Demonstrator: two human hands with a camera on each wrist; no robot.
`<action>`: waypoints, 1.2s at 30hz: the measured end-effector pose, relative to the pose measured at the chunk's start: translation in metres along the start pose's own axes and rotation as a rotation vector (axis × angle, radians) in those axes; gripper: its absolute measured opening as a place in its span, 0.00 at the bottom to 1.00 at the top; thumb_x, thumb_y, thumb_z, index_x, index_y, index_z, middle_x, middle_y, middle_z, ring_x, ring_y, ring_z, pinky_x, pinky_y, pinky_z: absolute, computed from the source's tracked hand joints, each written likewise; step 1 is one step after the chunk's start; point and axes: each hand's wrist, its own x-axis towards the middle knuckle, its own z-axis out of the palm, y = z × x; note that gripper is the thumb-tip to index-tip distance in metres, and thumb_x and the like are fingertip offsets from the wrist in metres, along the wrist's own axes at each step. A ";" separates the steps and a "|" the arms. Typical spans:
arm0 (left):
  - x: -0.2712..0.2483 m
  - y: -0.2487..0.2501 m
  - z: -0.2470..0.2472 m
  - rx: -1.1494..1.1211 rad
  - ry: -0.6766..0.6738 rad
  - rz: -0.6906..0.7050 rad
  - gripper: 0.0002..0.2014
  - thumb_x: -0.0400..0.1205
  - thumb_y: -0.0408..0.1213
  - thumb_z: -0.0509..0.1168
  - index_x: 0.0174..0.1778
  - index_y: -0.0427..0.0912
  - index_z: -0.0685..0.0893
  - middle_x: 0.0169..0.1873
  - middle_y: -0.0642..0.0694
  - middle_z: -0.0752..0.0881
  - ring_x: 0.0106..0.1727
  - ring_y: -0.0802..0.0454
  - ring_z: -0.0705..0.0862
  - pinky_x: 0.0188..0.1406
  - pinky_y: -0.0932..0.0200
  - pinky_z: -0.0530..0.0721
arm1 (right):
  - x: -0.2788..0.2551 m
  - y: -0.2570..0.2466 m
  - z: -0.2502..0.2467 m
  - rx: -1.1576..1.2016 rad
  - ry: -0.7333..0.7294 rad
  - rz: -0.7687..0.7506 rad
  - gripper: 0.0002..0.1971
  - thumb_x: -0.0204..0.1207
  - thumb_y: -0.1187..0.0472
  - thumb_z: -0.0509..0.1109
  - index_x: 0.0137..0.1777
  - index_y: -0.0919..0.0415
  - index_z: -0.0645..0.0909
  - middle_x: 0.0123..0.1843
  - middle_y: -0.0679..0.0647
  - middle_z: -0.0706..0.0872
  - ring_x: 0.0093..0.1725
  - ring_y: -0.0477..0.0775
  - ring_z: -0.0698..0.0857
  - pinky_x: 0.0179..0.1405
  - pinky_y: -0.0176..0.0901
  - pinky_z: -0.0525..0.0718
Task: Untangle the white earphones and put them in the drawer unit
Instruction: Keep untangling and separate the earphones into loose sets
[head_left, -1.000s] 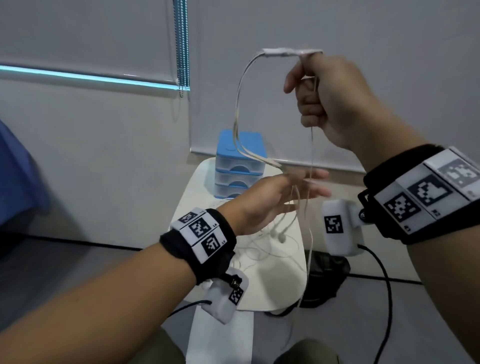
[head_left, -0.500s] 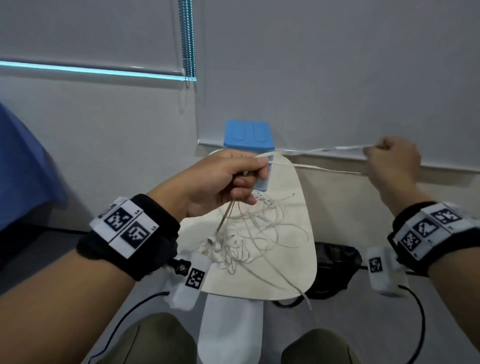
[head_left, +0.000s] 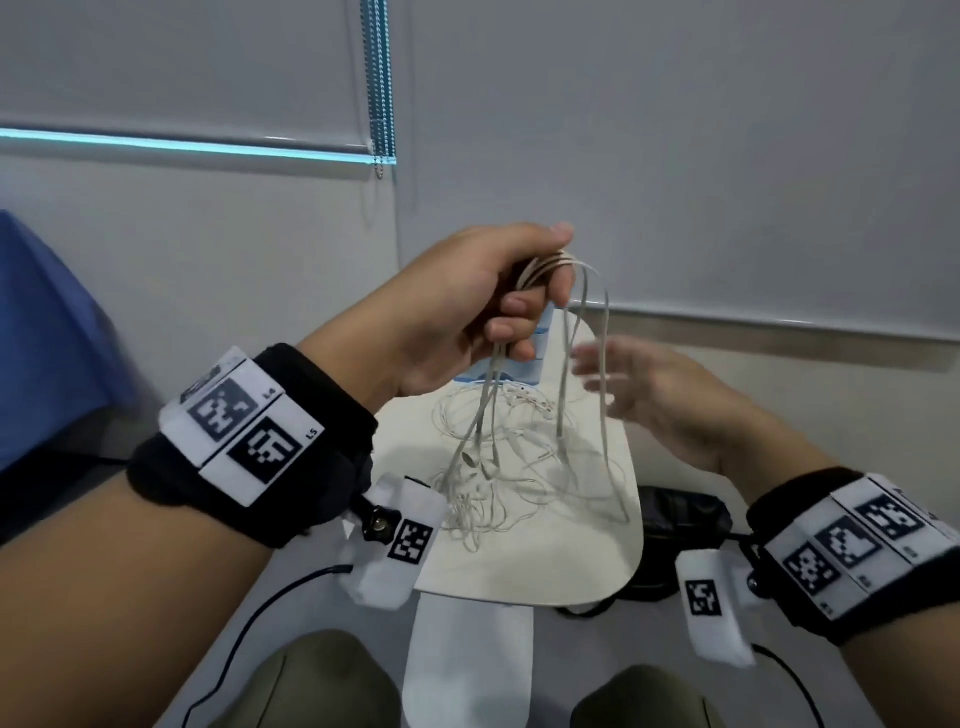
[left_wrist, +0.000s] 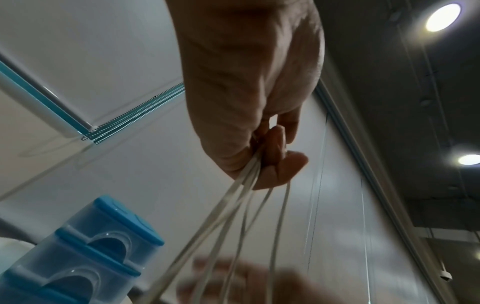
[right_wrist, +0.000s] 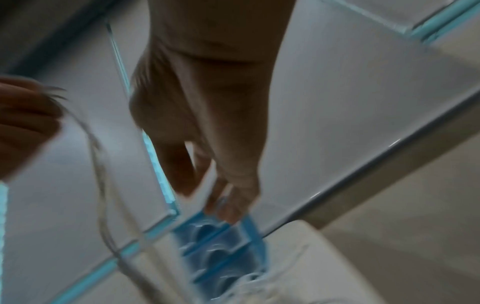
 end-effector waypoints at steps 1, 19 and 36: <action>0.001 0.001 0.002 -0.014 0.008 0.017 0.19 0.92 0.43 0.56 0.38 0.40 0.79 0.25 0.51 0.64 0.21 0.56 0.62 0.26 0.62 0.77 | -0.003 -0.010 0.009 0.184 -0.062 -0.056 0.28 0.70 0.80 0.57 0.67 0.60 0.83 0.64 0.60 0.86 0.64 0.57 0.83 0.63 0.51 0.78; 0.009 -0.035 -0.099 0.250 0.567 -0.037 0.10 0.88 0.36 0.65 0.42 0.44 0.87 0.34 0.50 0.82 0.33 0.56 0.80 0.37 0.61 0.81 | 0.013 -0.002 0.017 0.215 0.036 0.243 0.13 0.91 0.62 0.59 0.46 0.60 0.82 0.30 0.52 0.67 0.24 0.49 0.64 0.18 0.37 0.73; 0.047 -0.120 -0.103 0.305 0.447 -0.354 0.06 0.87 0.29 0.68 0.51 0.28 0.87 0.37 0.37 0.88 0.33 0.49 0.88 0.35 0.57 0.91 | 0.063 0.059 0.011 -0.321 0.154 0.319 0.13 0.81 0.63 0.76 0.63 0.58 0.82 0.53 0.56 0.83 0.45 0.54 0.81 0.39 0.43 0.78</action>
